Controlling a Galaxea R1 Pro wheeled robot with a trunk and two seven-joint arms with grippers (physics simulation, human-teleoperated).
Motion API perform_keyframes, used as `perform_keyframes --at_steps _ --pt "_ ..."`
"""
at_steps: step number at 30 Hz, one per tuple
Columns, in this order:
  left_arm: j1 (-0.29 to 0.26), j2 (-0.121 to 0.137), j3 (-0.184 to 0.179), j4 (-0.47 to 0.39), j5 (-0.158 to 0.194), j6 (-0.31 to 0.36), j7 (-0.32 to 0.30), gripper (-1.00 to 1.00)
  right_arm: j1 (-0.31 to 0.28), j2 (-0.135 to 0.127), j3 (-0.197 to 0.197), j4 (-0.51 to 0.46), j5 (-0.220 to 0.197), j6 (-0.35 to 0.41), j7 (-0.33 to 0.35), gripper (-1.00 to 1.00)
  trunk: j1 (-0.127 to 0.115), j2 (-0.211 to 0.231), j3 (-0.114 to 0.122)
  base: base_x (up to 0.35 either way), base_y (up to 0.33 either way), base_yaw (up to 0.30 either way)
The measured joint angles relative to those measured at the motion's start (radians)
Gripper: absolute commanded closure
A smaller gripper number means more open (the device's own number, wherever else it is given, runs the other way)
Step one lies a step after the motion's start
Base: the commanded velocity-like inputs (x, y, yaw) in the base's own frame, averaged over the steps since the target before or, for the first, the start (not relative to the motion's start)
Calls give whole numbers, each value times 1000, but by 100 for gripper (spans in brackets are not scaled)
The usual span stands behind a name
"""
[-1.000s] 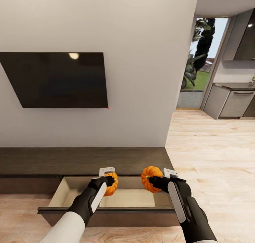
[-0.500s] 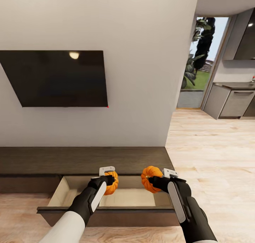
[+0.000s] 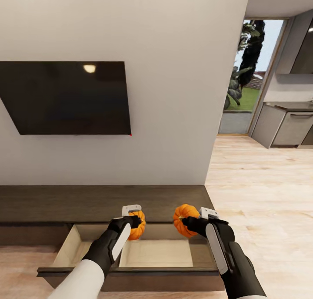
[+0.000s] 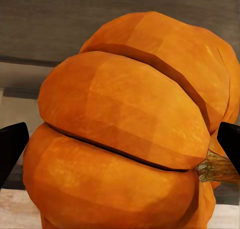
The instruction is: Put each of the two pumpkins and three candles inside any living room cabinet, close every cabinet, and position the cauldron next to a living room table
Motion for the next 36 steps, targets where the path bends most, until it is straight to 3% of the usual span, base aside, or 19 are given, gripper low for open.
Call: perform_keyframes --at_steps 7,28,33,36 --pt "0 0 0 0 0 -8 0 100 0 0 0 0 0 1 0 100 0 0 0 74 0 0" --pt "0 0 -3 9 -1 -6 8 100 1 -7 3 13 2 2 2 100 80 -147 -66 2 0 0" --pt "0 0 -4 10 1 7 10 100 1 -7 2 14 1 5 1 100 100 -182 -81 0 0 0" --pt "0 0 -5 9 3 48 8 100 1 -8 2 24 0 6 2 100 111 -203 -91 0 0 0"
